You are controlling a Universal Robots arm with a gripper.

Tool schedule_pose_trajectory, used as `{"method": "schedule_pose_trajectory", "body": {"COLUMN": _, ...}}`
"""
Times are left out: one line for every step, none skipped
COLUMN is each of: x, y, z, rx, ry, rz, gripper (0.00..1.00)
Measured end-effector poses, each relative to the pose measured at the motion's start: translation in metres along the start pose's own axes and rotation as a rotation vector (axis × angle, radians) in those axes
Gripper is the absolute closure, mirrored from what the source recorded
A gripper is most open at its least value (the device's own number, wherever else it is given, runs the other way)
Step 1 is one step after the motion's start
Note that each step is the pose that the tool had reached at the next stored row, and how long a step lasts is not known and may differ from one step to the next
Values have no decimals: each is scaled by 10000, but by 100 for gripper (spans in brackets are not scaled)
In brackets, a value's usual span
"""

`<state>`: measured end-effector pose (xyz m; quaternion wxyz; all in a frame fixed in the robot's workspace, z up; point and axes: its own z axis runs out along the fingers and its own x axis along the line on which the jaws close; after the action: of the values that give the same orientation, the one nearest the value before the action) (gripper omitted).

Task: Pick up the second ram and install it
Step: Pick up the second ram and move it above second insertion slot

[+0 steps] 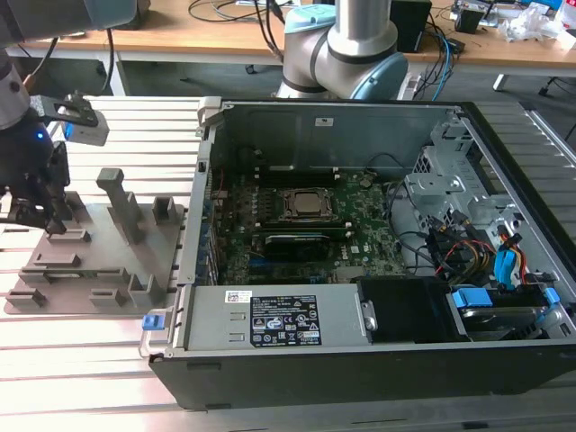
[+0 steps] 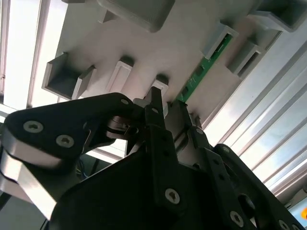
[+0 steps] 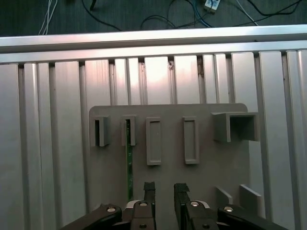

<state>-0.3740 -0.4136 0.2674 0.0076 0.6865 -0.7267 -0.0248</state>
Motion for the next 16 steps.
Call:
{"method": "schedule_pose_trajectory", "body": {"x": 3, "y": -1, "z": 11, "rx": -1, "ry": 1, "rz": -4, "gripper": 70}}
{"method": "schedule_pose_trajectory", "body": {"x": 10, "y": -3, "z": 45, "rx": 0, "ry": 1, "rz": -13, "gripper": 70}}
{"method": "schedule_pose_trajectory", "body": {"x": 13, "y": -4, "z": 68, "rx": -1, "ry": 1, "rz": -19, "gripper": 70}}
{"method": "schedule_pose_trajectory", "body": {"x": 17, "y": -6, "z": 93, "rx": -1, "ry": 1, "rz": -24, "gripper": 70}}
{"method": "schedule_pose_trajectory", "body": {"x": 19, "y": -9, "z": 119, "rx": -1, "ry": 1, "rz": -29, "gripper": 70}}
{"method": "schedule_pose_trajectory", "body": {"x": 20, "y": -18, "z": 147, "rx": -3, "ry": 4, "rz": -37, "gripper": 70}}
{"method": "schedule_pose_trajectory", "body": {"x": 20, "y": -25, "z": 177, "rx": -3, "ry": 3, "rz": -43, "gripper": 70}}
{"method": "schedule_pose_trajectory", "body": {"x": 20, "y": -30, "z": 200, "rx": -3, "ry": 3, "rz": -49, "gripper": 70}}
{"method": "schedule_pose_trajectory", "body": {"x": 22, "y": -34, "z": 225, "rx": -3, "ry": 3, "rz": -55, "gripper": 70}}
{"method": "schedule_pose_trajectory", "body": {"x": 24, "y": -39, "z": 260, "rx": -4, "ry": 4, "rz": -63, "gripper": 70}}
{"method": "schedule_pose_trajectory", "body": {"x": 26, "y": -45, "z": 293, "rx": -4, "ry": 4, "rz": -72, "gripper": 70}}
{"method": "schedule_pose_trajectory", "body": {"x": 29, "y": -47, "z": 313, "rx": -5, "ry": 5, "rz": -81, "gripper": 70}}
{"method": "schedule_pose_trajectory", "body": {"x": 42, "y": -49, "z": 345, "rx": -6, "ry": 7, "rz": -102, "gripper": 70}}
{"method": "schedule_pose_trajectory", "body": {"x": 97, "y": -54, "z": 386, "rx": -5, "ry": 8, "rz": -135, "gripper": 70}}
{"method": "schedule_pose_trajectory", "body": {"x": 221, "y": -63, "z": 423, "rx": -7, "ry": 10, "rz": -178, "gripper": 70}}
{"method": "schedule_pose_trajectory", "body": {"x": 273, "y": -67, "z": 442, "rx": -7, "ry": 11, "rz": -199, "gripper": 70}}
